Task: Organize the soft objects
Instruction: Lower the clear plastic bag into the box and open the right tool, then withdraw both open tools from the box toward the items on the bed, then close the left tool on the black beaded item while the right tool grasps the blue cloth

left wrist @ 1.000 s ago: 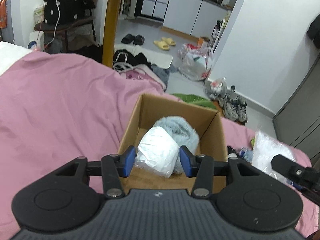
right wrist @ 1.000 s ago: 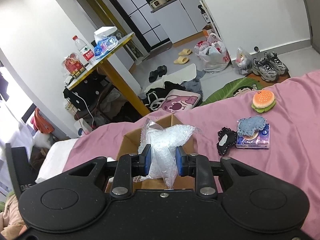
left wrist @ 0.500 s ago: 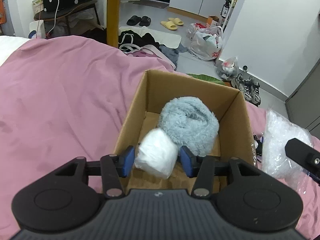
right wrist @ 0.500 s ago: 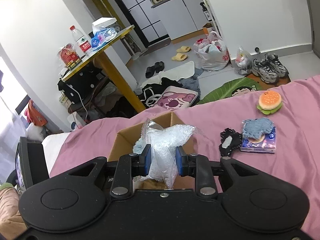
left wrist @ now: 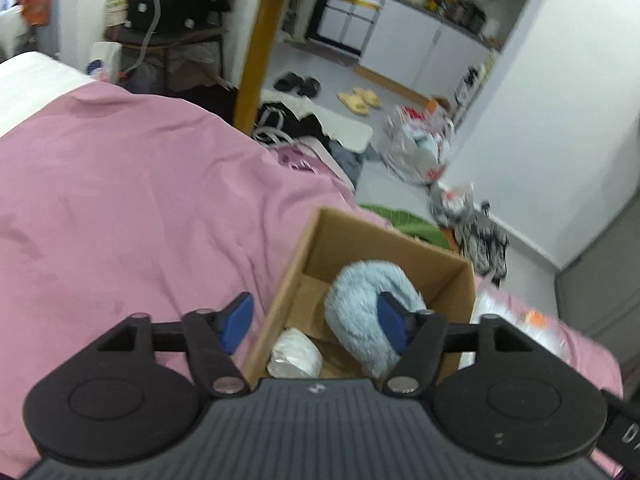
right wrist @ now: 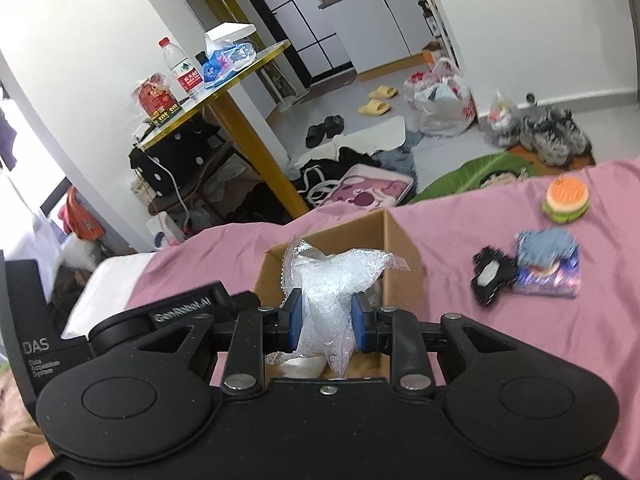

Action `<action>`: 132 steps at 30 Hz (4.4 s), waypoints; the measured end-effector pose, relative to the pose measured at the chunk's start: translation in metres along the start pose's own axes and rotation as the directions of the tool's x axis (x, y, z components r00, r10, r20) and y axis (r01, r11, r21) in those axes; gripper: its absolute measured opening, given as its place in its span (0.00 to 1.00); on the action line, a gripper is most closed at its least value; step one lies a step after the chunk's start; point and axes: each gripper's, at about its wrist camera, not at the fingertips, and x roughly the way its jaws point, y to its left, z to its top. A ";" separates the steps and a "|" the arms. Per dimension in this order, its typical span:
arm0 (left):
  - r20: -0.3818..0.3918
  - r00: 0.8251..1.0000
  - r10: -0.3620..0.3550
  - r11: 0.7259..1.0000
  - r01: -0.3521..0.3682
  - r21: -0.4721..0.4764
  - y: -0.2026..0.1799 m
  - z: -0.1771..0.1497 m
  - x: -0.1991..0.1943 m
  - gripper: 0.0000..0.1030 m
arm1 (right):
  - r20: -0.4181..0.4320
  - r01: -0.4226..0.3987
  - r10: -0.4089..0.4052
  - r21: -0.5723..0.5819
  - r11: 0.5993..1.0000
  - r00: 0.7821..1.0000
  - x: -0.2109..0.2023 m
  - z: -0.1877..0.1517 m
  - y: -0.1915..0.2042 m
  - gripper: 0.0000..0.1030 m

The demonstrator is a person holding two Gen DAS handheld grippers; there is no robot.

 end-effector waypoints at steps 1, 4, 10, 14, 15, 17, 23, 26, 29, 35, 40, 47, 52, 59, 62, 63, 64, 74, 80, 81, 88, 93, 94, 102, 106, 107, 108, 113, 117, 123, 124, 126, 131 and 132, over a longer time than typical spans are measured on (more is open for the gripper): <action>0.008 1.000 0.005 1.000 -0.005 -0.010 0.003 0.001 -0.003 0.75 | -0.003 -0.001 0.001 0.002 1.000 1.000 0.001 -0.001 0.001 0.25; 0.015 1.000 0.021 0.999 -0.021 -0.026 0.008 0.001 -0.009 0.80 | -0.029 -0.003 0.003 -0.005 1.000 1.000 0.007 -0.007 0.007 0.25; -0.004 0.999 0.036 0.998 -0.037 -0.045 0.014 0.001 -0.011 0.89 | -0.085 -0.018 0.017 -0.010 1.000 0.996 0.023 -0.017 0.022 0.25; -0.020 0.997 0.073 0.993 -0.075 -0.091 0.026 0.002 -0.009 0.91 | -0.096 0.004 -0.007 -0.034 0.999 0.995 0.032 -0.020 0.030 0.25; -0.026 0.997 0.073 0.991 -0.075 -0.110 0.030 0.002 -0.009 0.91 | -0.102 0.006 -0.009 -0.033 0.999 0.995 0.034 -0.021 0.030 0.25; -0.035 0.996 0.088 0.988 -0.092 -0.123 0.034 0.001 -0.007 0.91 | -0.117 0.012 -0.017 -0.044 0.999 0.993 0.039 -0.023 0.033 0.25; -0.053 0.993 0.106 0.984 -0.112 -0.137 0.041 0.000 -0.006 0.91 | -0.180 0.027 -0.034 -0.042 0.999 0.983 0.054 -0.028 0.037 0.30; -0.085 0.992 0.094 0.983 -0.105 -0.148 0.043 -0.002 -0.001 0.91 | -0.164 0.022 -0.025 -0.018 1.000 0.986 0.050 -0.026 0.035 0.42; -0.090 0.991 0.096 0.982 -0.110 -0.157 0.045 -0.002 -0.001 0.91 | -0.150 0.018 -0.020 -0.013 1.000 0.989 0.041 -0.023 0.033 0.47; -0.099 0.992 0.081 0.986 -0.094 -0.140 0.042 -0.003 -0.005 0.91 | -0.114 -0.003 0.006 0.019 1.000 0.993 0.023 -0.015 0.028 0.49; -0.096 0.992 0.085 0.987 -0.097 -0.126 0.038 -0.003 -0.014 0.91 | -0.087 -0.020 0.022 0.020 1.000 0.996 0.008 -0.010 0.023 0.52; -0.109 0.991 0.075 0.994 -0.083 -0.067 0.021 -0.006 -0.028 0.91 | -0.046 -0.034 0.035 0.026 0.999 0.998 -0.016 -0.005 0.008 0.58; -0.086 0.992 0.096 0.995 -0.099 -0.033 0.011 -0.008 -0.046 0.91 | -0.027 -0.029 0.030 0.021 0.999 0.999 -0.032 -0.004 -0.003 0.61; -0.059 0.993 0.099 0.995 -0.099 0.006 -0.002 -0.012 -0.070 1.00 | 0.007 -0.029 0.029 0.032 0.999 1.000 -0.053 0.000 -0.015 0.80; -0.053 0.992 0.111 0.994 -0.109 0.027 -0.009 -0.014 -0.077 1.00 | 0.030 -0.027 0.026 0.039 0.999 0.999 -0.062 0.002 -0.021 0.90; -0.045 0.993 0.113 0.993 -0.112 0.036 -0.012 -0.015 -0.081 1.00 | 0.039 -0.027 0.026 0.041 0.999 0.999 -0.066 0.002 -0.024 0.93; -0.037 0.993 0.116 0.992 -0.114 0.046 -0.015 -0.016 -0.083 1.00 | 0.051 -0.028 0.026 0.038 0.999 0.998 -0.070 0.003 -0.026 0.98; 0.025 0.997 0.067 0.993 -0.069 0.093 -0.045 -0.022 -0.108 1.00 | 0.119 -0.035 0.037 -0.016 0.999 0.992 -0.096 0.007 -0.052 1.00; 0.044 0.997 0.056 0.990 -0.061 0.127 -0.066 -0.028 -0.117 1.00 | 0.142 -0.039 0.039 0.001 0.999 0.989 -0.106 0.008 -0.075 1.00; 0.047 0.997 0.055 0.989 -0.061 0.132 -0.069 -0.029 -0.117 1.00 | 0.143 -0.039 0.038 0.008 0.999 0.989 -0.107 0.007 -0.079 1.00; 0.037 0.998 0.046 0.986 -0.051 0.160 -0.092 -0.034 -0.109 1.00 | 0.150 -0.019 0.011 0.052 0.998 0.989 -0.109 0.009 -0.110 1.00; 0.041 0.996 0.077 0.980 -0.083 0.179 -0.108 -0.039 -0.101 1.00 | 0.161 -0.015 -0.003 0.109 0.994 0.987 -0.110 0.011 -0.135 1.00; 0.038 0.996 0.085 0.978 -0.090 0.187 -0.112 -0.039 -0.098 1.00 | 0.165 -0.012 -0.007 0.116 0.993 0.986 -0.110 0.011 -0.139 1.00; 0.035 0.995 0.089 0.971 -0.094 0.221 -0.137 -0.043 -0.080 1.00 | 0.167 -0.013 -0.024 0.217 0.976 0.986 -0.102 0.009 -0.171 1.00; 0.027 0.998 0.062 0.966 -0.067 0.249 -0.150 -0.048 -0.069 1.00 | 0.173 -0.045 -0.003 0.271 0.962 0.985 -0.093 0.011 -0.183 1.00; 0.023 0.998 0.060 0.964 -0.064 0.257 -0.154 -0.049 -0.066 1.00 | 0.173 -0.046 -0.003 0.283 0.958 0.985 -0.091 0.011 -0.186 1.00; 0.019 0.998 0.058 0.963 -0.061 0.261 -0.158 -0.051 -0.063 1.00 | 0.173 -0.046 -0.005 0.290 0.956 0.985 -0.089 0.011 -0.188 1.00; 0.009 0.999 0.049 0.962 -0.050 0.270 -0.171 -0.054 -0.049 0.99 | 0.188 -0.052 -0.012 0.328 0.943 0.982 -0.084 0.009 -0.198 1.00; 0.009 0.999 0.043 0.961 -0.044 0.274 -0.182 -0.058 -0.039 0.98 | 0.196 -0.063 -0.009 0.356 0.932 0.981 -0.080 0.010 -0.206 1.00; 0.002 0.999 0.040 0.958 -0.039 0.285 -0.195 -0.064 -0.020 0.97 | 0.173 -0.051 -0.015 0.367 0.929 0.985 -0.065 0.010 -0.211 1.00; 0.000 0.999 0.039 0.958 -0.038 0.286 -0.196 -0.065 -0.016 0.97 | 0.169 -0.052 -0.012 0.370 0.927 0.986 -0.062 0.010 -0.212 0.99; -0.004 0.999 0.039 0.957 -0.036 0.287 -0.199 -0.066 -0.009 0.92 | 0.159 -0.050 -0.012 0.376 0.925 0.987 -0.057 0.010 -0.215 0.99; -0.027 0.999 0.045 0.954 -0.034 0.297 -0.208 -0.067 0.012 0.86 | 0.125 -0.042 -0.008 0.392 0.919 0.992 -0.036 0.014 -0.224 0.98; -0.032 0.998 0.045 0.953 -0.034 0.302 -0.211 -0.068 0.015 0.85 | 0.117 -0.040 -0.007 0.392 0.919 0.993 -0.033 0.015 -0.225 0.98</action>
